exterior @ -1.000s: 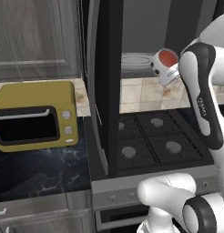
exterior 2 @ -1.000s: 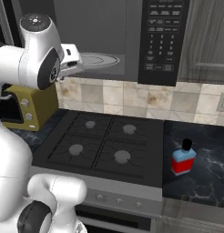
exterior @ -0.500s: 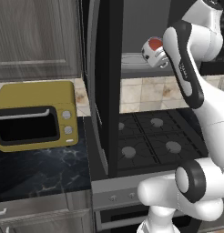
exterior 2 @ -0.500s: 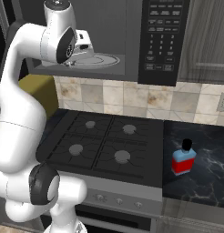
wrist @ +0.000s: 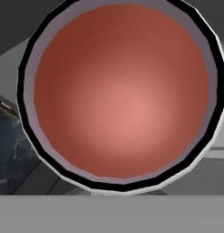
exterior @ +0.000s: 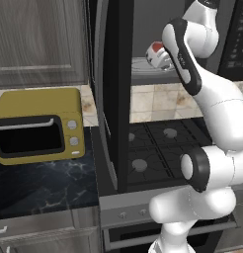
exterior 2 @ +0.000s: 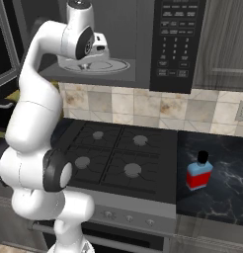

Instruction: Place the microwavable item in the microwave. Then, close the microwave door and press the start button.

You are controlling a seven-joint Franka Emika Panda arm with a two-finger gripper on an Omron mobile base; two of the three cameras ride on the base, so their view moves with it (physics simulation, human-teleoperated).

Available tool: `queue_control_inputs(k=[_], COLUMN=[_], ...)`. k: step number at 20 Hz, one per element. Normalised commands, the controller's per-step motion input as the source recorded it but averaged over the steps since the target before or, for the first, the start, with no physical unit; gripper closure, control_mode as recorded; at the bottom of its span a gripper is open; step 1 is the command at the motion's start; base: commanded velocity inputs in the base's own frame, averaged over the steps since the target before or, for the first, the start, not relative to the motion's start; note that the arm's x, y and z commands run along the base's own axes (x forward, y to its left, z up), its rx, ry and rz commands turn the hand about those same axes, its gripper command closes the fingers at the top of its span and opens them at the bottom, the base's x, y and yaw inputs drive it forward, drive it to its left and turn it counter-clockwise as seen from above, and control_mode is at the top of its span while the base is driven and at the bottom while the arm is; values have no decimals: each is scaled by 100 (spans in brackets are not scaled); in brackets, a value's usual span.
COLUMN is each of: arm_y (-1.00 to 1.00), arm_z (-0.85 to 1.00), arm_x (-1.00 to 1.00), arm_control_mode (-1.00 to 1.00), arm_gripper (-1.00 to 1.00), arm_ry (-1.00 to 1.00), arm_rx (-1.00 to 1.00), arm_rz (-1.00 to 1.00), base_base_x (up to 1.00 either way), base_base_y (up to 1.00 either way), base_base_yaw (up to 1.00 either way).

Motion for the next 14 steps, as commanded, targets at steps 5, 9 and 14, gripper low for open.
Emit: queue_control_inputs(k=[5,9,14], arm_y=[0,0,0], arm_z=[-36,-28,-14], arm_x=[61,64,49], arm_control_mode=[-100,-100,-100], arm_gripper=[100,100,100], arm_ry=[2,2,5], arm_rx=[0,0,0], arm_rz=[0,0,0], base_base_x=[0,0,0], base_base_y=[0,0,0], base_base_yaw=[0,0,0])
